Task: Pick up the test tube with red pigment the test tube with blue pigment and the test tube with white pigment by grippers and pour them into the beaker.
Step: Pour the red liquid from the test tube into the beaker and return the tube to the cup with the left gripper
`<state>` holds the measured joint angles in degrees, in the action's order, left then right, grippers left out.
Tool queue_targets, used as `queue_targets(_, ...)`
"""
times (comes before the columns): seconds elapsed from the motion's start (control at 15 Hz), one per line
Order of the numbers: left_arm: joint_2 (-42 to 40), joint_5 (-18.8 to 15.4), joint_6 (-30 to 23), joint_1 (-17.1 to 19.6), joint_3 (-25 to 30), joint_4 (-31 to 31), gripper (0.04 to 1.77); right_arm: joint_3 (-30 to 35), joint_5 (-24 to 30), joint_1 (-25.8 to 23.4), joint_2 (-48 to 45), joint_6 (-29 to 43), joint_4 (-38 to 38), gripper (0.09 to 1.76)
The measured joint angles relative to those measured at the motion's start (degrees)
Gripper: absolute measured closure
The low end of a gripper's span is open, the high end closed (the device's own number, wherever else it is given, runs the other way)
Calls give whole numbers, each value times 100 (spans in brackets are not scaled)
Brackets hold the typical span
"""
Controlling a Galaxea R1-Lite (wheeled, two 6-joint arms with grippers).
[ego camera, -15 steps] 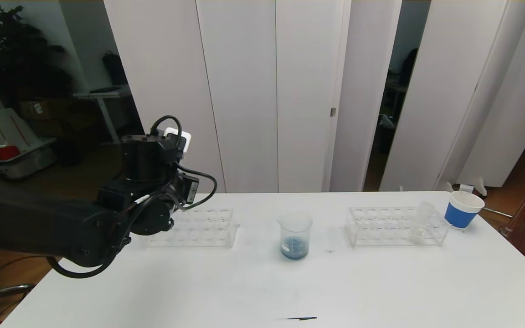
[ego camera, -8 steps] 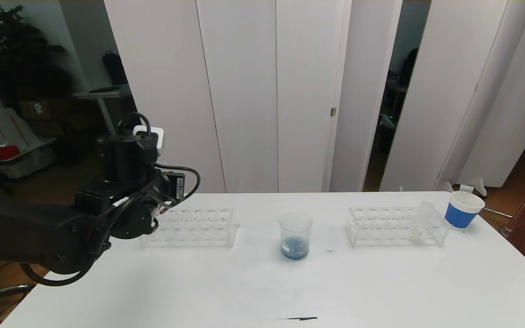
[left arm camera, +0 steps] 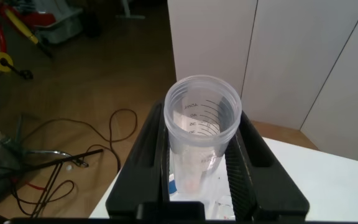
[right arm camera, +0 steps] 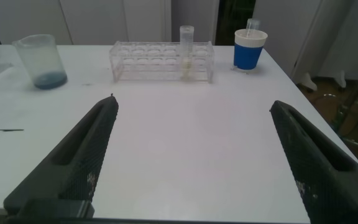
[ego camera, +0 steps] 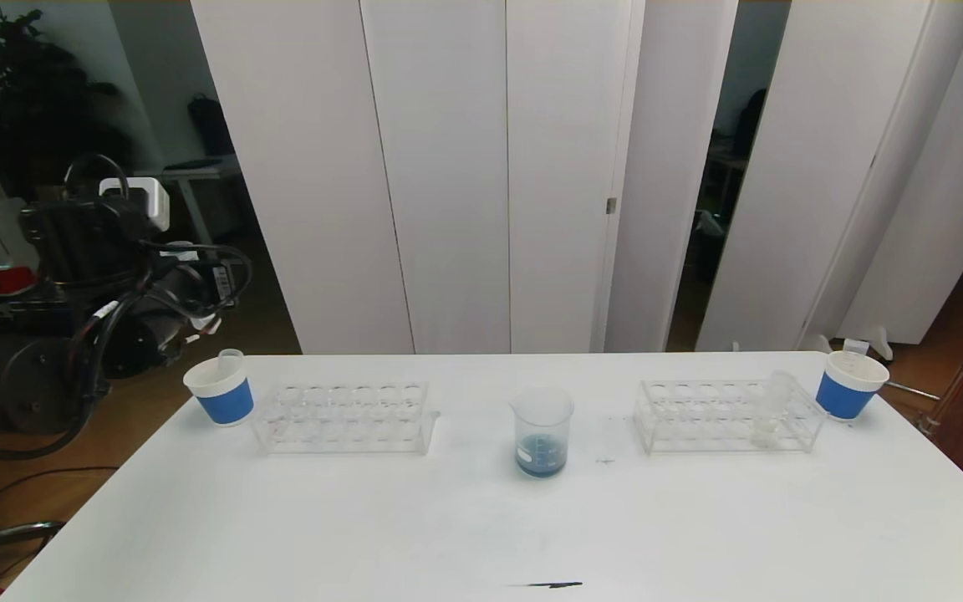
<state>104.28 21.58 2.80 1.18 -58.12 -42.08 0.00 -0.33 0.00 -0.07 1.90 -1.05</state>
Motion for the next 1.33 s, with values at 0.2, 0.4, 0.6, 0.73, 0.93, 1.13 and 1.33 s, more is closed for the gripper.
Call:
queue_targets(0.2,316,-461,-187,741,-472,-91,121,0,0,0,0,2,1,10)
queue_targets(0.4,727,-725,-373,1100,-673,-205,121,0,0,0,0,2,4,10)
queue_targets(0.6,1187,-916,-744,1320,-769,-373,121,0,0,0,0,2,1,10)
queue_targets(0.73,1518,-1056,-913,1419,-863,-400,121,0,0,0,0,0,1,10)
queue_targets(0.93,1990,-1111,-1057,1519,-1020,-425,121,0,-2,0,0,2,1,10)
queue_targets(1.13,2405,-1191,-1212,1508,-1134,-424,121,0,-2,0,2,2,1,10)
queue_targets(1.33,2717,-1276,-1328,1493,-1296,-424,121,0,-2,0,0,2,1,10)
